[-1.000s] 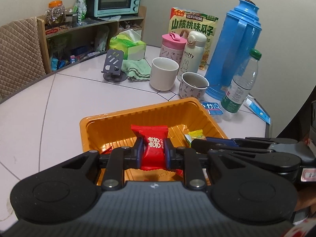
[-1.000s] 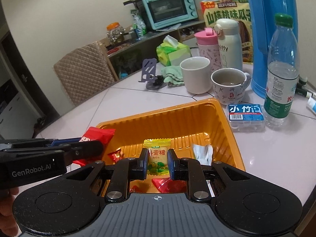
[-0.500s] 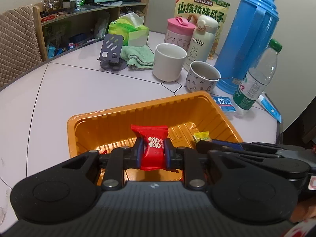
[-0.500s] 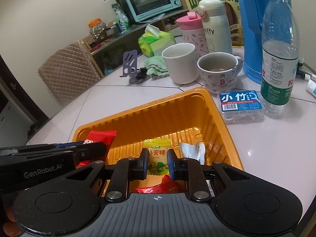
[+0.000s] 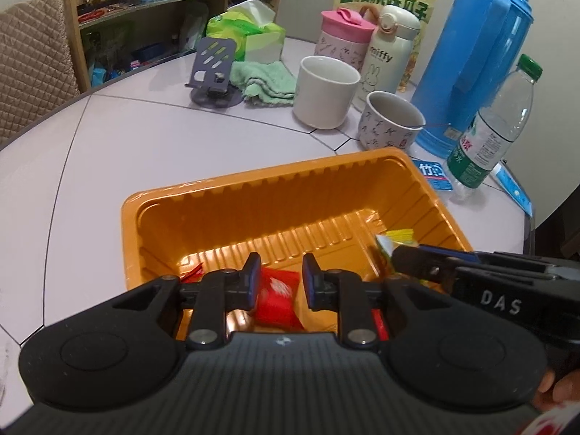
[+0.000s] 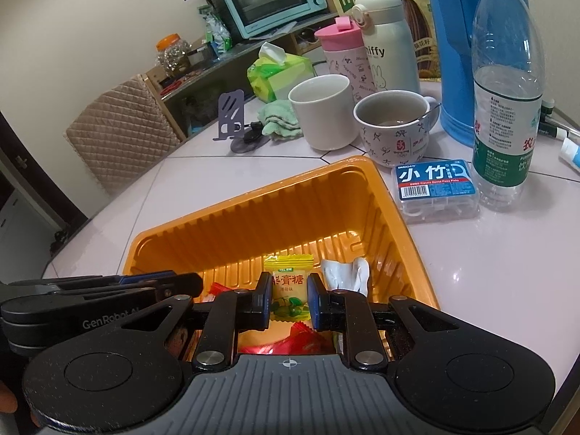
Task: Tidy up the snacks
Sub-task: 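Open both grippers to drop the red and yellow candies into the tray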
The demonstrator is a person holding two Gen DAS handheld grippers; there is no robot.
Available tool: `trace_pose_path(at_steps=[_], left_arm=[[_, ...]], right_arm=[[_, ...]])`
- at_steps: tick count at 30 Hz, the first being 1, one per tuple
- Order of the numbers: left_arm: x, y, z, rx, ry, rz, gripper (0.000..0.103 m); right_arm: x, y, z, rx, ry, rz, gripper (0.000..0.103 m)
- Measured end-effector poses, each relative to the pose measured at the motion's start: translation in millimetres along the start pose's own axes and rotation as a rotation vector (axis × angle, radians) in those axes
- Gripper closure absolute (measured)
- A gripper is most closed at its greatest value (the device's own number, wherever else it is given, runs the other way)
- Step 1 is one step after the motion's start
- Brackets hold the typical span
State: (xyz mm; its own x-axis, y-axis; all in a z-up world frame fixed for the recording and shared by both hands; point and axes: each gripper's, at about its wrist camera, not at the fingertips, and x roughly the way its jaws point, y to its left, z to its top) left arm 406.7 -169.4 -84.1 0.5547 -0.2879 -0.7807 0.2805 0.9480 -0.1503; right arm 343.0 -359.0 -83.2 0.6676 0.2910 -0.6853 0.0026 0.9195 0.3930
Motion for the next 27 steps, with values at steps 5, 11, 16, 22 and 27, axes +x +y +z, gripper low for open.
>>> trace_pose_path(at_steps=[5,11,16,22,27], left_arm=[[-6.3,8.4,0.7,-0.012,-0.011,0.008,0.08],[-10.6,10.8,1.2,-0.01,-0.018,0.016,0.077],[-14.3,13.4,1.6,-0.013,-0.021,0.019,0.076],[-21.1,18.8,1.0,-0.025,-0.029,0.028,0.068],[-27.9,21.9,-2.0,-0.029,-0.033,0.03,0.065]], right_arm=[[1.9,1.9,-0.3,-0.005,0.004,0.001,0.082],[6.2,8.1,1.8,-0.002,0.007,0.022,0.082],[7.1,14.0,5.7,0.005,-0.019,0.029,0.082],[5.5,19.7,12.8,0.008,-0.064,0.042,0.061],[-2.0,18.6,16.0,0.029,-0.101,0.042,0.044]])
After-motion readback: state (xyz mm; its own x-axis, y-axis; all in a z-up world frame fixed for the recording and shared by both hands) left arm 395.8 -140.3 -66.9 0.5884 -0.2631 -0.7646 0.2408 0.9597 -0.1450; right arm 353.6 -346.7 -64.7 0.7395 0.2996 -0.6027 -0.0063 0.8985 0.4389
